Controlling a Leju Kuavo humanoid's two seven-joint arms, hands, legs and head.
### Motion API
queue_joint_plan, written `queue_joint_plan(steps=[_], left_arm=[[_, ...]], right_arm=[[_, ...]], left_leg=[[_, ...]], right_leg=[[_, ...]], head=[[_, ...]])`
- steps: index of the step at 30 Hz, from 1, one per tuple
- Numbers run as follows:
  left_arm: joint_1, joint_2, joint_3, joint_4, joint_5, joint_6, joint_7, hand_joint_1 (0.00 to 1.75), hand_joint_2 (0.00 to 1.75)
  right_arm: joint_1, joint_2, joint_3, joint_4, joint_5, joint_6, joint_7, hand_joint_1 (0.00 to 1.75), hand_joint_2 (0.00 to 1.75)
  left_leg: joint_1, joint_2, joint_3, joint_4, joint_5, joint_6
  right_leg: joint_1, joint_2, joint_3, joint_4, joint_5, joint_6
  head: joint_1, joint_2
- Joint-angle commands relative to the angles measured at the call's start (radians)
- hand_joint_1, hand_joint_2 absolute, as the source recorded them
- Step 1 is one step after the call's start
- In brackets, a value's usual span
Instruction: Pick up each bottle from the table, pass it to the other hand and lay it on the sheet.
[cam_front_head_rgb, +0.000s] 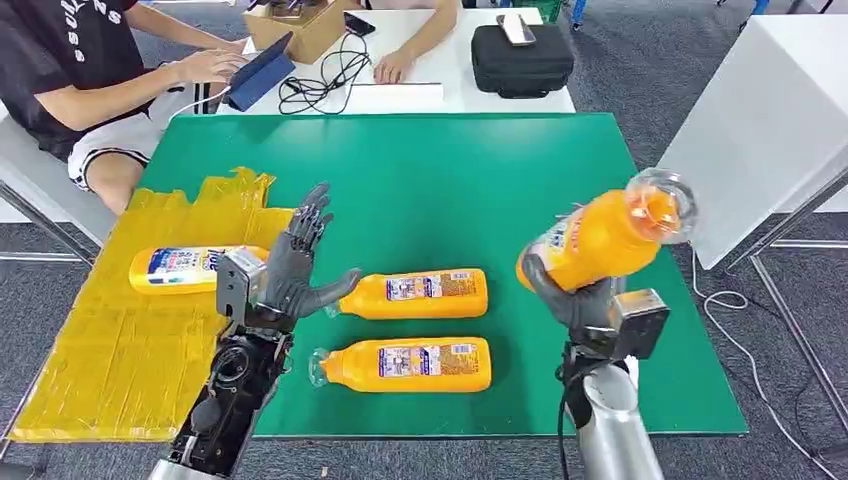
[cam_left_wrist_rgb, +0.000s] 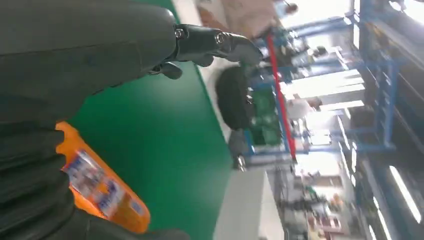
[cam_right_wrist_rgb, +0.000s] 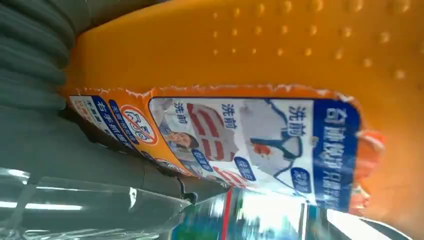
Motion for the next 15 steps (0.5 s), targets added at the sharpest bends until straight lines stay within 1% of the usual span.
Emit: queue_joint_plan(steps=[1, 2, 4, 6, 9, 13, 15], left_arm=[[-0.058, 0.062, -0.139, -0.034, 0.001, 0.001, 0.005, 0.0, 1.75], [-0.058, 0.062, -0.142, -0.032, 0.001, 0.003, 0.004, 0.0, 1.75], [-0.056, 0.062, -0.148, -0.03, 0.005, 0.005, 0.0, 0.0, 1.75], [-0.054, 0.057, -0.146, -0.035, 0.014, 0.004, -0.004, 0.0, 1.75], [-0.055, 0.055, -0.147, -0.038, 0.014, 0.003, -0.005, 0.0, 1.75], [-0.05, 0.054, -0.145, -0.056, 0.017, 0.006, -0.005, 0.0, 1.75], [-0.049, 0.057, -0.144, -0.059, 0.017, 0.006, -0.005, 0.0, 1.75]], right_arm=[[-0.161, 0.011, 0.167, 0.276, -0.103, 0.25, 0.015, 1.75, 1.75], [-0.17, 0.015, 0.177, 0.292, -0.099, 0.259, 0.015, 1.75, 1.75], [-0.219, 0.032, 0.225, 0.356, -0.11, 0.319, 0.014, 1.75, 1.75], [-0.245, 0.043, 0.256, 0.387, -0.108, 0.338, 0.019, 1.75, 1.75], [-0.252, 0.054, 0.268, 0.398, -0.104, 0.337, 0.021, 1.75, 1.75], [-0.273, 0.079, 0.347, 0.412, -0.061, 0.34, 0.005, 1.75, 1.75], [-0.278, 0.087, 0.353, 0.413, -0.057, 0.335, 0.006, 1.75, 1.75]], left_leg=[[0.002, 0.004, 0.004, 0.0, -0.003, -0.002], [0.001, 0.005, 0.003, 0.0, -0.002, -0.001], [0.001, 0.006, 0.004, 0.0, -0.002, -0.001], [0.0, 0.005, 0.003, 0.0, -0.002, -0.001], [0.001, 0.005, 0.003, 0.0, -0.002, -0.001], [0.001, 0.003, 0.002, 0.0, -0.001, -0.001], [0.002, 0.005, 0.003, 0.0, -0.002, -0.001]], right_leg=[[0.002, 0.003, 0.004, -0.001, -0.001, 0.0], [0.002, 0.003, 0.003, -0.001, -0.001, 0.001], [0.001, 0.004, 0.003, -0.001, 0.0, 0.0], [0.001, 0.004, 0.002, 0.0, 0.0, 0.0], [0.001, 0.003, 0.002, 0.0, 0.0, 0.0], [0.001, 0.002, 0.001, 0.0, -0.001, 0.0], [0.001, 0.003, 0.002, 0.0, -0.001, 0.001]], head=[[0.0, 0.0], [0.0, 0.0], [0.0, 0.0], [0.0, 0.0], [0.0, 0.0], [0.0, 0.0], [0.0, 0.0]])
